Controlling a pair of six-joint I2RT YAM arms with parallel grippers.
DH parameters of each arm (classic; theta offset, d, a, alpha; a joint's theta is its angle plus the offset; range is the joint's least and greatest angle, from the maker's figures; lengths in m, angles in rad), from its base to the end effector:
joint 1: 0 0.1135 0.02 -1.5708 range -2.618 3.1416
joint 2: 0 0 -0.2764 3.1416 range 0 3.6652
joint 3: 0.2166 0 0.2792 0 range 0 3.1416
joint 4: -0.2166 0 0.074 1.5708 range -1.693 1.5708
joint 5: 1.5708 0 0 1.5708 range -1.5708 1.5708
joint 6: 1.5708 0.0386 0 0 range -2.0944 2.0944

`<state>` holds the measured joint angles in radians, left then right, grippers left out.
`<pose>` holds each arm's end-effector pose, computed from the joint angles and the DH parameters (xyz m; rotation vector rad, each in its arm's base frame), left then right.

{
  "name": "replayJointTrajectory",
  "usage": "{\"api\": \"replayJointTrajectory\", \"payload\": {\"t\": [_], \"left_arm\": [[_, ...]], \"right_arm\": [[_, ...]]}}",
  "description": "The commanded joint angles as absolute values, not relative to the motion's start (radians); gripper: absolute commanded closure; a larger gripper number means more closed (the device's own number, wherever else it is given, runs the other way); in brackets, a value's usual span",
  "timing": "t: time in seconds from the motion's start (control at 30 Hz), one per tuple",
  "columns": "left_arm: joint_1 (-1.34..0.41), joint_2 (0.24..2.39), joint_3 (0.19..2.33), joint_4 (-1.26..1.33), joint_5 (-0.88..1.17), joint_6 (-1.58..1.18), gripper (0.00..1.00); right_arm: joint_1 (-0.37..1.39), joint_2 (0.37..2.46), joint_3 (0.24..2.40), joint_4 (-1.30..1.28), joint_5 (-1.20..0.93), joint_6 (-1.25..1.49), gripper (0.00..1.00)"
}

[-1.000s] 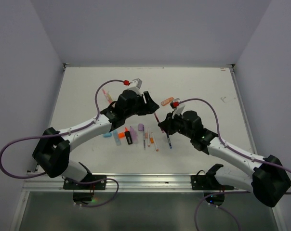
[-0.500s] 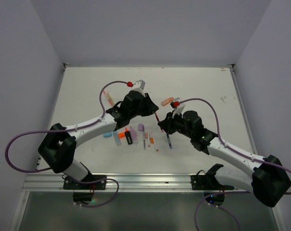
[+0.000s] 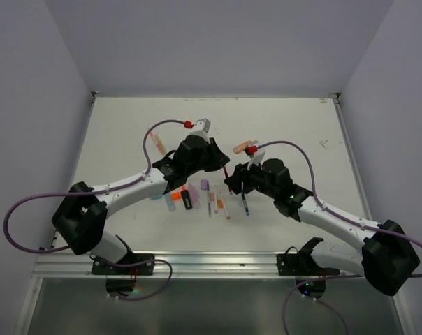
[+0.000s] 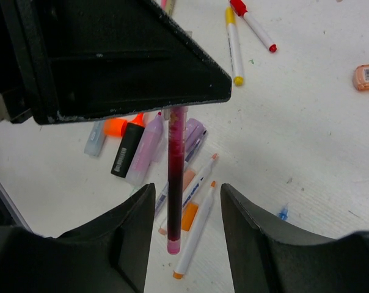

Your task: Open the pen caps

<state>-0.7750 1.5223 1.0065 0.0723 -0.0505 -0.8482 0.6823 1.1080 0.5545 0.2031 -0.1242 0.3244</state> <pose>0.2693 -0.2610 0.2590 -0.1132 2.1520 -0.9504 0.2031 0.1712 0.2300 -0.4413 1.9513 0.7830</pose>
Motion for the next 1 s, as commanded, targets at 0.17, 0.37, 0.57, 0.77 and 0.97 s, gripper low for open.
{"api": "replayJointTrajectory", "payload": {"t": [0.17, 0.37, 0.57, 0.77, 0.97], "left_arm": [[-0.788, 1.442, 0.956, 0.176, -0.031, -0.828, 1.00], [-0.787, 1.422, 0.956, 0.209, -0.081, -0.847, 1.00], [-0.785, 1.410, 0.986, 0.221, -0.188, -0.859, 1.00], [-0.752, 1.394, 1.020, 0.271, -0.256, -0.890, 1.00], [-0.649, 1.385, 1.063, 0.298, -0.229, -0.965, 1.00]], "right_arm": [[0.686, 1.206, 0.673, 0.278, -0.161, 0.325, 0.51], [0.684, 1.243, 0.687, 0.259, -0.219, 0.328, 0.72], [0.686, 1.191, 0.631, 0.204, -0.216, 0.321, 0.97], [0.686, 1.141, 0.557, 0.147, -0.210, 0.311, 1.00], [0.686, 1.095, 0.496, 0.118, -0.201, 0.319, 1.00]]}}
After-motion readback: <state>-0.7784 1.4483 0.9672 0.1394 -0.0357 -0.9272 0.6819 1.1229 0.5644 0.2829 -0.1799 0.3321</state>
